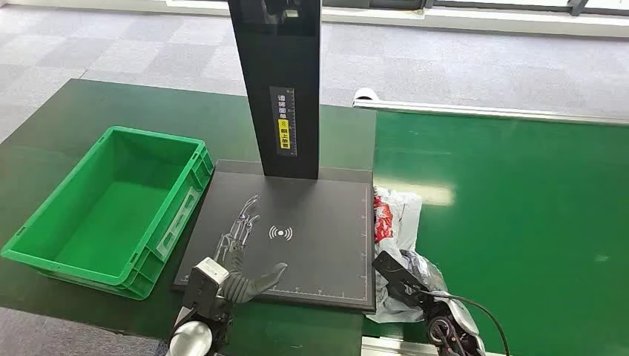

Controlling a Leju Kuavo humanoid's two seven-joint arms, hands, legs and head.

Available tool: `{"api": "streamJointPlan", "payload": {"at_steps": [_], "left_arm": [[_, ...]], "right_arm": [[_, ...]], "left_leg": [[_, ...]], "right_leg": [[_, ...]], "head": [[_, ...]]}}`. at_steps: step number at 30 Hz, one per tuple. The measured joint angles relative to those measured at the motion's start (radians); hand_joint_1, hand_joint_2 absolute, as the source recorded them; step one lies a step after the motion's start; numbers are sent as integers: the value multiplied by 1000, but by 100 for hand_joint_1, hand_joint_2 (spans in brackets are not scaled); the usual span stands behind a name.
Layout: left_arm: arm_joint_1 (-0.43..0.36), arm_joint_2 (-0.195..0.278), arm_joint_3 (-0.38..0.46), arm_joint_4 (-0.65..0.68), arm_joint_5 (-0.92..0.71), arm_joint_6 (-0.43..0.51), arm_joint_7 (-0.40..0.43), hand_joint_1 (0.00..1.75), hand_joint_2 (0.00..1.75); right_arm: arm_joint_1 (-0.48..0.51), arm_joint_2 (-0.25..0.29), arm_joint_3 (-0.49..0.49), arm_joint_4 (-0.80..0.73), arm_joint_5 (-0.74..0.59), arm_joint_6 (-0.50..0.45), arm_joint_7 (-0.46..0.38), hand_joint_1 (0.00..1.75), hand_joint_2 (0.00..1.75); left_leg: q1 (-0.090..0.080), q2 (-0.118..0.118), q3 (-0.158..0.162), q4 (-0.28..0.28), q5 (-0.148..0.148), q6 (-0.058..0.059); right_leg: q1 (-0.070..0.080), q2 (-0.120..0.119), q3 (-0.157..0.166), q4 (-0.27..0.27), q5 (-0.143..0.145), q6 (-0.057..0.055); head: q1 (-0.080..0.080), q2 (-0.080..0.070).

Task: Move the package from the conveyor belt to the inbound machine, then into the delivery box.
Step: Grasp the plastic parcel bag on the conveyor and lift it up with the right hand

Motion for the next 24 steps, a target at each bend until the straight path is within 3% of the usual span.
{"api": "streamJointPlan", "payload": {"at_steps": [16,20,24], "left_arm": [[16,9,1,-1,-1,0,0,0,175],[27,10,2,-12,-8,0,-4,0,175],[37,10,6,-25,-19,-6,-9,0,175]], "right_arm": [[3,0,4,-5,2,-15,-14,175,175],[51,4,-12,-64,-46,-121,-98,175,175],[111,14,-46,-185,-80,-165,-150,175,175]], "left_leg": [[0,-3,-15,0,0,0],[0,-6,-19,0,0,0],[0,-7,-23,0,1,0]], "right_leg": [[0,-2,-14,1,-1,1],[0,-6,-17,1,-1,1],[0,-7,-20,1,-1,1]], "head": [[0,0],[0,0],[0,0]]}}
